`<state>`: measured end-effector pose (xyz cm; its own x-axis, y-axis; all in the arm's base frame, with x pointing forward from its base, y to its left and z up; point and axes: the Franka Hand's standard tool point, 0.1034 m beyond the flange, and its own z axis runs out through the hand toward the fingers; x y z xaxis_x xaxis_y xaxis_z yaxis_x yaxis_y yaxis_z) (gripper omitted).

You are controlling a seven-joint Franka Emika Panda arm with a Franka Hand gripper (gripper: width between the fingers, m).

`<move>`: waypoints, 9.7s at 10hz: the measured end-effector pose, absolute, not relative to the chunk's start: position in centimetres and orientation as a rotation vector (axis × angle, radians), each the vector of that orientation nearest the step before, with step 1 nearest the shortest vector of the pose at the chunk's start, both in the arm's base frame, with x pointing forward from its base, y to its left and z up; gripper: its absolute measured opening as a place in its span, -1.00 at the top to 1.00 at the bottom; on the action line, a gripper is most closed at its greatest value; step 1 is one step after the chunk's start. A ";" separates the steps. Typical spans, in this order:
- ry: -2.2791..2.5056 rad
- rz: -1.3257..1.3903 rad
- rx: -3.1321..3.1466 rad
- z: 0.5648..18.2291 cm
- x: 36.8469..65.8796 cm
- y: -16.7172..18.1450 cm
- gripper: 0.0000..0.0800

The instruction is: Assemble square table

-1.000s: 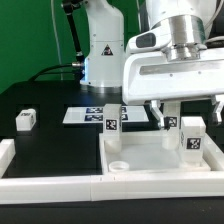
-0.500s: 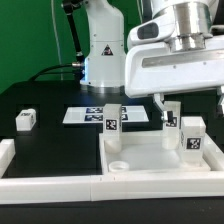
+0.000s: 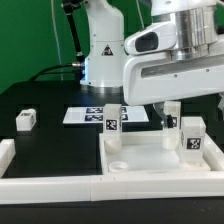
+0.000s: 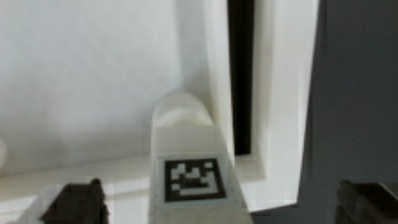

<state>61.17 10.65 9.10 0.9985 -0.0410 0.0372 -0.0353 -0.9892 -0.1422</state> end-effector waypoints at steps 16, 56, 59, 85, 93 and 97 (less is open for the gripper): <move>0.619 0.049 -2.994 8.9 63.5 9.3 0.27; 1.175 -0.133 -2.781 7.7 62.5 12.5 -0.61; 0.668 -0.180 -2.991 7.5 62.5 12.7 -0.62; 0.280 -0.134 -3.054 7.7 63.0 12.4 -0.62; 0.657 -0.131 -2.982 7.8 63.3 11.3 0.27; 1.624 -0.029 -2.517 7.5 62.9 10.8 0.27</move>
Offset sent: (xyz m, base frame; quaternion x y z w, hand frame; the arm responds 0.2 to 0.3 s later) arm 0.0424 -0.0379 0.0072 -0.0904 -0.0641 0.0220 0.9936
